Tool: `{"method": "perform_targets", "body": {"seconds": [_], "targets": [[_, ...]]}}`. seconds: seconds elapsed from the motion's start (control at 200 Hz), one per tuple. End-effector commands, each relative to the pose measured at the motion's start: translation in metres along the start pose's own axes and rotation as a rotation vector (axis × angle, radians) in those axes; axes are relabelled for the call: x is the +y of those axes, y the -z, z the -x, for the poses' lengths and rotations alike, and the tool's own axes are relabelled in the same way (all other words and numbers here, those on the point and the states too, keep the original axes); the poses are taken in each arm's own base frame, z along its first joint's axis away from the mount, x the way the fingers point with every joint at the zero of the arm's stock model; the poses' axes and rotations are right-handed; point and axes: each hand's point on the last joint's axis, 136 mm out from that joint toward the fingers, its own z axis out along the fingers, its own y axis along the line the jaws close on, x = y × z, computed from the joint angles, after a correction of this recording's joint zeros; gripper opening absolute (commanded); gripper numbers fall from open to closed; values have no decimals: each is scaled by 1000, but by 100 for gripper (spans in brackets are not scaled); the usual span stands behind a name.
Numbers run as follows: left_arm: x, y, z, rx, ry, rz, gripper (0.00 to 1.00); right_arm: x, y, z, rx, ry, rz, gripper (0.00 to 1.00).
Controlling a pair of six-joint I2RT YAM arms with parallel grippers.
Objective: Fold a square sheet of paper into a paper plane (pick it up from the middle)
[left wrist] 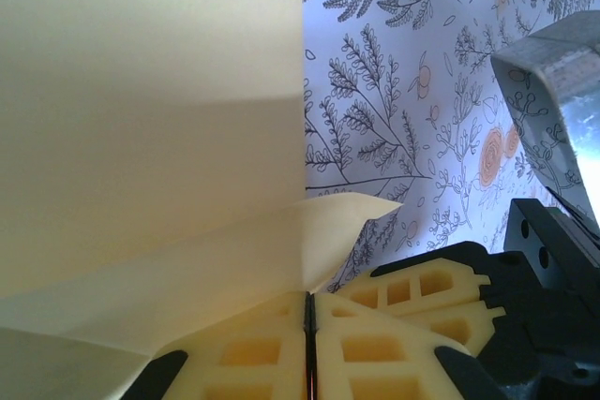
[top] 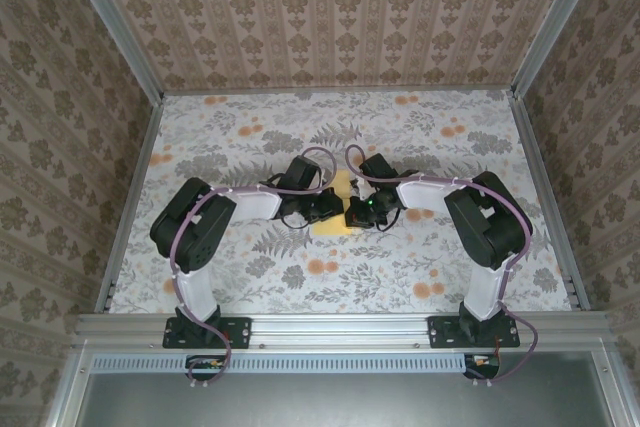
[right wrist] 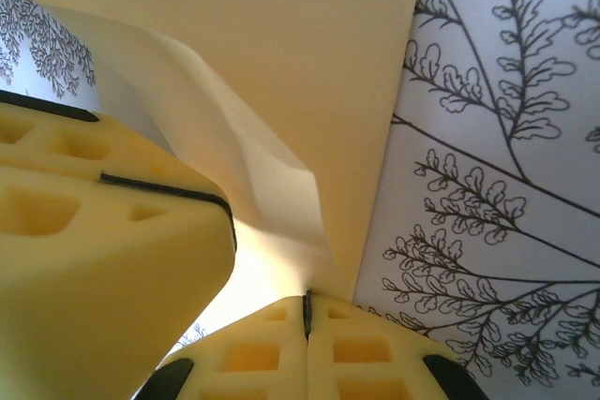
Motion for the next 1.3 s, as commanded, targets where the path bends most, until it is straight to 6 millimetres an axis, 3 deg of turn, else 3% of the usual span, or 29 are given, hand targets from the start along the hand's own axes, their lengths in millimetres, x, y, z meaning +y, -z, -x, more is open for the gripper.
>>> {"method": "perform_targets", "body": {"seconds": [0.0, 0.4, 0.59, 0.965, 1.295], "targets": [[17, -7, -10, 24, 24, 47, 8, -12, -4, -4, 17, -17, -64, 6], [40, -12, -16, 37, 69, 124, 2, 16, 13, 3, -32, 45, 44, 6], [45, -12, -17, 41, 77, 143, 2, 24, 9, -4, -25, 52, 99, 6], [44, -10, -14, 33, 70, 139, 3, -13, -10, -16, 36, 8, -43, 6], [46, 1, 9, -28, 19, 87, 10, -47, -16, -39, 107, -12, -174, 5]]}}
